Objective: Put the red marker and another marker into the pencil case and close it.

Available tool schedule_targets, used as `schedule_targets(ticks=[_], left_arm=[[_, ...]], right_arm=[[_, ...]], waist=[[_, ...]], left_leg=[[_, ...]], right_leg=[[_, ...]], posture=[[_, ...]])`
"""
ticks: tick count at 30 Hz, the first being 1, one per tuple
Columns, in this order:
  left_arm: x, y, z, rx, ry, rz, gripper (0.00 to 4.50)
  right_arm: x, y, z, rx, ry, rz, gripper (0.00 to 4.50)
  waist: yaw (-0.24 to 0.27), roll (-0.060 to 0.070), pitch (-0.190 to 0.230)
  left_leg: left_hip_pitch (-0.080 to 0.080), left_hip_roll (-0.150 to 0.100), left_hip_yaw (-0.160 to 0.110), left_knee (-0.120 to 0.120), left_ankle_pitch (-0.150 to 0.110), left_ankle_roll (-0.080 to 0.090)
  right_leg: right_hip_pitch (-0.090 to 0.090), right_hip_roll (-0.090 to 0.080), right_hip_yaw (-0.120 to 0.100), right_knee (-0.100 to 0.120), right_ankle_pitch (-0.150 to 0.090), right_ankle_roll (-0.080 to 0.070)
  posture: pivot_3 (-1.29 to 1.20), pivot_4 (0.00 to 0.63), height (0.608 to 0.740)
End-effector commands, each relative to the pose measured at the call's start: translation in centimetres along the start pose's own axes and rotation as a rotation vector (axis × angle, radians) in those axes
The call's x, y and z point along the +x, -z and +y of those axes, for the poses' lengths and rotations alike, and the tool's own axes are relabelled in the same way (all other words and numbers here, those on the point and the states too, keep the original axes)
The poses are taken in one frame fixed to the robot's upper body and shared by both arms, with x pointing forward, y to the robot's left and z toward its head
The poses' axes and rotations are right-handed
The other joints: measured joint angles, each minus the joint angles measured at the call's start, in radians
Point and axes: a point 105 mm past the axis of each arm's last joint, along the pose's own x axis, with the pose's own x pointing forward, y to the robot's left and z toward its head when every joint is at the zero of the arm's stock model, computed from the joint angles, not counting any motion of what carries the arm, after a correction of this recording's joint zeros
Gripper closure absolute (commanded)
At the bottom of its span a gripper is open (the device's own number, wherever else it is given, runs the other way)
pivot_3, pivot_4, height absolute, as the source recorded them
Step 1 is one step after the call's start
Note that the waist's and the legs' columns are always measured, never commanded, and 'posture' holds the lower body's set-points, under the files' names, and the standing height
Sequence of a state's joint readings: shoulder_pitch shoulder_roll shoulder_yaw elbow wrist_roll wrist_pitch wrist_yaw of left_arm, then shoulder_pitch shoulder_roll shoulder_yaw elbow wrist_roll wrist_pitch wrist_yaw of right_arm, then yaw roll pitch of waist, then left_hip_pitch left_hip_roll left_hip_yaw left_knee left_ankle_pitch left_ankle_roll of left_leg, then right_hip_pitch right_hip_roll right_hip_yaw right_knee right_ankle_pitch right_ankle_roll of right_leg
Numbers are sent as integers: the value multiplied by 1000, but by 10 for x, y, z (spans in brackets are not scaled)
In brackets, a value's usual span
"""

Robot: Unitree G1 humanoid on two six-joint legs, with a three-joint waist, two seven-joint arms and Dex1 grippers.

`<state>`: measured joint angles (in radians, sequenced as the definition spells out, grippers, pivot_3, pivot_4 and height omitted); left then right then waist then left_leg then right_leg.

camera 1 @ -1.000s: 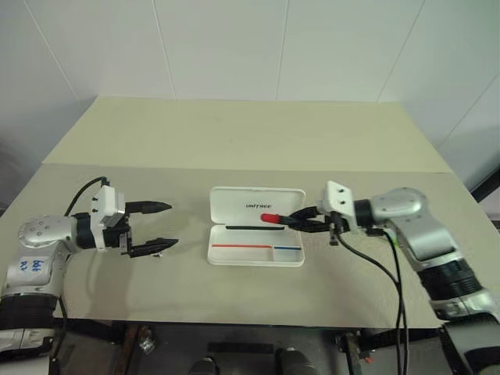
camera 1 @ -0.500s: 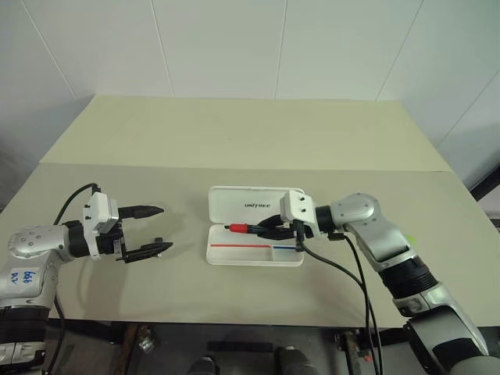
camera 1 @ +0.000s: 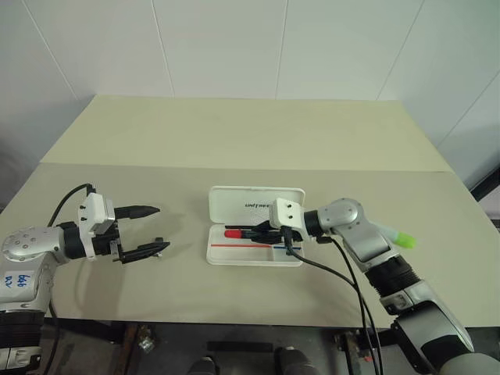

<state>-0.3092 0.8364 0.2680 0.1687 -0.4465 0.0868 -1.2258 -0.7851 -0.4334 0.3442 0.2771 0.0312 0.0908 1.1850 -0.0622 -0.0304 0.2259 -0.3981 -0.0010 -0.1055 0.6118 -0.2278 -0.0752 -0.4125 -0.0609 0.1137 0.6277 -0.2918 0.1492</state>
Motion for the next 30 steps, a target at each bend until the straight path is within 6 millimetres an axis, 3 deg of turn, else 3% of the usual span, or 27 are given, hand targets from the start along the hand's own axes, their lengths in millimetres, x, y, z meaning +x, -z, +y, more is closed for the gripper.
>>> schedule_targets(ticks=[1, 7, 17, 25, 30], left_arm=[[1, -15, 3, 43, -7, -43, 0], [7, -17, 3, 46, 4, -61, 0], [23, -18, -2, 36, 47, -96, 0], [39, -20, -6, 47, 106, -124, 0], [56, -34, -3, 75, 154, -163, 0]], right_arm=[[-5, -20, -11, -40, 31, -59, 2186], [-10, -31, -10, -43, 34, -89, 69], [-36, -49, 10, 46, 4, -158, 28], [-87, -45, 17, 148, 114, -189, 28], [-114, -39, 20, 166, 162, -178, 28]], waist=[[-1, 0, 0], [2, 0, 0], [6, 0, 0], [10, 0, 0], [9, 0, 0]], left_leg=[[0, 0, 0, 0, 0, 0], [0, 0, 0, 0, 0, 0], [-1, 0, -1, 0, 0, 0], [-1, 0, -1, 1, 0, 0], [-1, 0, -1, 1, 0, 0]], right_leg=[[0, 0, 0, 0, 0, 0], [0, 0, 0, 0, 0, 0], [0, 0, -1, 0, 0, 0], [0, 0, -1, -1, 0, 0], [1, 0, -1, -1, 0, 0]], posture=[[0, 150, 740], [0, 150, 740], [0, 150, 740], [0, 150, 740], [0, 150, 740]])
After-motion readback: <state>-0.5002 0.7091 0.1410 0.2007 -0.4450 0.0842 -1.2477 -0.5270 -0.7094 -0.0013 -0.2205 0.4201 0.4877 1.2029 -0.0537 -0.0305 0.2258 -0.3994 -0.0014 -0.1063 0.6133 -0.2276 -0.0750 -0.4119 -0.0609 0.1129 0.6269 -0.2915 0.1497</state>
